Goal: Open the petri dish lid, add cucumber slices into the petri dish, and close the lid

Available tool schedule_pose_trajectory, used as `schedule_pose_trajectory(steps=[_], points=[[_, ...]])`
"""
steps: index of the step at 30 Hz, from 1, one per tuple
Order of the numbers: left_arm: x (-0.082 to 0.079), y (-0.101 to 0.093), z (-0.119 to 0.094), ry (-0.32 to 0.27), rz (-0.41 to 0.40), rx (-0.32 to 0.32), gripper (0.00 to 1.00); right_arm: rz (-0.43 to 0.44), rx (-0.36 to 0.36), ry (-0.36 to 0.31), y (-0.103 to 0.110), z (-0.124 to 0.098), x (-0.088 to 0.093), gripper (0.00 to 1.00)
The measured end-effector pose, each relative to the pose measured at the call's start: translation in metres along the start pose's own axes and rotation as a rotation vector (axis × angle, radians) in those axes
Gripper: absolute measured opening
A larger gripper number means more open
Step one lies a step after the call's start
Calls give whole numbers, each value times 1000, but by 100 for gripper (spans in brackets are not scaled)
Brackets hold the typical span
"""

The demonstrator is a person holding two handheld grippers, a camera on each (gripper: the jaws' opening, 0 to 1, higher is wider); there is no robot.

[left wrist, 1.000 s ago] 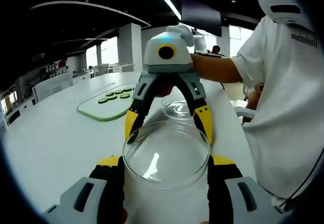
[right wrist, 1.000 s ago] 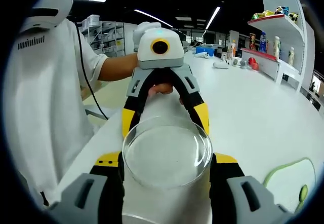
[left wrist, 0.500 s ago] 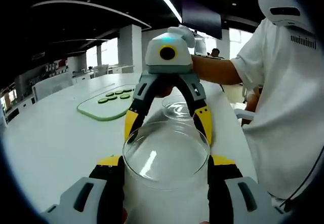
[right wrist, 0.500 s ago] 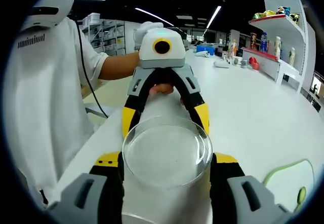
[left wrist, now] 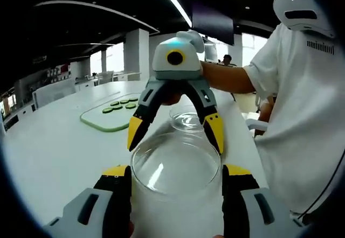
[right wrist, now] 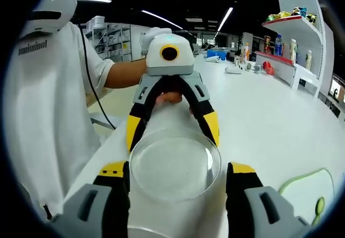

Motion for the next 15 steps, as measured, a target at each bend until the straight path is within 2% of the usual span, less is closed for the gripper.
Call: schedule_pose_trajectory(steps=[8, 15], points=[[-10, 4, -5, -34, -4, -25, 69, -4, 4, -22, 2, -3, -6, 72], [-21, 9, -7, -69, -9, -61, 70, -10, 57, -77, 0, -16, -17, 72]])
Point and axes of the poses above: the point that each gripper's makers call its tool centre point, and the gripper's own axes: z roughly forward along the fingers, y roughly to its left, x roughly out of its underside, the point moved 5 cm from there along -z, roughly backward along the fingers, and after that the axes turned 10 degrees about -x, right-handed, at the moved point
